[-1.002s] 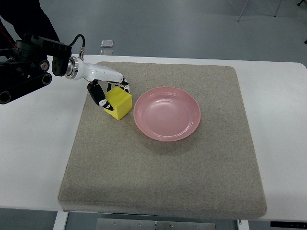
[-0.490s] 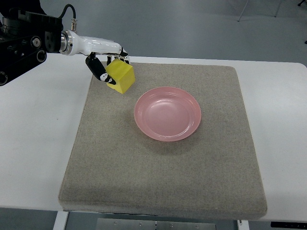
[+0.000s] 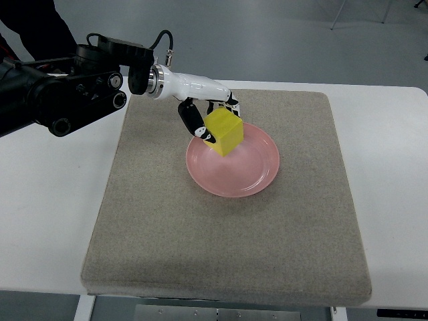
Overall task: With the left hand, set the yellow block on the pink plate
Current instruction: 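Lift the yellow cube and carry it over the pink plate, then lower the cube onto the plate and open the left hand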
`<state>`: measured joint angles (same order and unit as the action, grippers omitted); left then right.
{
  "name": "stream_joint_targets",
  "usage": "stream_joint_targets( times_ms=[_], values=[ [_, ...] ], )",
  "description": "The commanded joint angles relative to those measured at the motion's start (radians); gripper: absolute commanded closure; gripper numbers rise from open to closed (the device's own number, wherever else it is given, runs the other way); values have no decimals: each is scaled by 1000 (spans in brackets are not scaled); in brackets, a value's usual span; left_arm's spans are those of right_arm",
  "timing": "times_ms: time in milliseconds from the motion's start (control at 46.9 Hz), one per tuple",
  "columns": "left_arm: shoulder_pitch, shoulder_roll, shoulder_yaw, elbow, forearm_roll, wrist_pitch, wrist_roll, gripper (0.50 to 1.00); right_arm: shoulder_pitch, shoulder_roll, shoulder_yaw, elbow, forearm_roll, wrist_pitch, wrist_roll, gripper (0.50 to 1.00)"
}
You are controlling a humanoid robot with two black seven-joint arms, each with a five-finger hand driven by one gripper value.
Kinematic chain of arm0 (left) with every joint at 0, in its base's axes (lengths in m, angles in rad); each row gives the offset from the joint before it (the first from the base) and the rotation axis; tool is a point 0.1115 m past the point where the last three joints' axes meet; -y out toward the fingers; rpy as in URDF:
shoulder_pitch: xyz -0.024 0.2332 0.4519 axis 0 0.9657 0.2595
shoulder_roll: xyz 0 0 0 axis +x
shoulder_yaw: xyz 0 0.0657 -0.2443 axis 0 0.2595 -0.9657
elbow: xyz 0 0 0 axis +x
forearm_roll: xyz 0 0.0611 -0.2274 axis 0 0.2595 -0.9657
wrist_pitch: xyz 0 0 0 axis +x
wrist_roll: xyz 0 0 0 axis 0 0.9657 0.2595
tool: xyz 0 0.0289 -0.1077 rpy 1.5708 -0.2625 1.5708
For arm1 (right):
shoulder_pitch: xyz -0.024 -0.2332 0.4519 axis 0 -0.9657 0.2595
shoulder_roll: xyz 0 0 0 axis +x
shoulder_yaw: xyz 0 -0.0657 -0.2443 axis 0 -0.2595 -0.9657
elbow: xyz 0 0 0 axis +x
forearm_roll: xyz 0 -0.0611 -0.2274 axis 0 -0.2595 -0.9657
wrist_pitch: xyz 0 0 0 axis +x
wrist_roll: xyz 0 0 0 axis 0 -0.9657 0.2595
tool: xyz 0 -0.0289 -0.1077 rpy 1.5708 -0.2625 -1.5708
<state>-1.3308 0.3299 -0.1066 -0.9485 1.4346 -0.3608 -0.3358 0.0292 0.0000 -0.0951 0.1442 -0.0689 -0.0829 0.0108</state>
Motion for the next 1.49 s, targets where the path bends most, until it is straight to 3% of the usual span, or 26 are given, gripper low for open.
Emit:
stream_joint_targets(
  times_ms=[0,788,1108,1193,1257,1470],
  values=[
    [1,-15,22,-1,6,-1,0,977,0,0,0,0,0,0,1,576],
    [48,-46,54,28,9,65,1,954,0,0,0,0,0,0,0,576],
    [56,-54,53,28,6,77,1,742,0,0,0,0,0,0,0,576],
    [65,-54,53,30,6,77,1,718,0,0,0,0,0,0,1,576],
    [67,-54,53,30,6,77,1,647,0,0,0,0,0,0,0,576],
    [67,-54,53,30,6,77,1,613,0,0,0,0,0,0,1,576]
  ],
)
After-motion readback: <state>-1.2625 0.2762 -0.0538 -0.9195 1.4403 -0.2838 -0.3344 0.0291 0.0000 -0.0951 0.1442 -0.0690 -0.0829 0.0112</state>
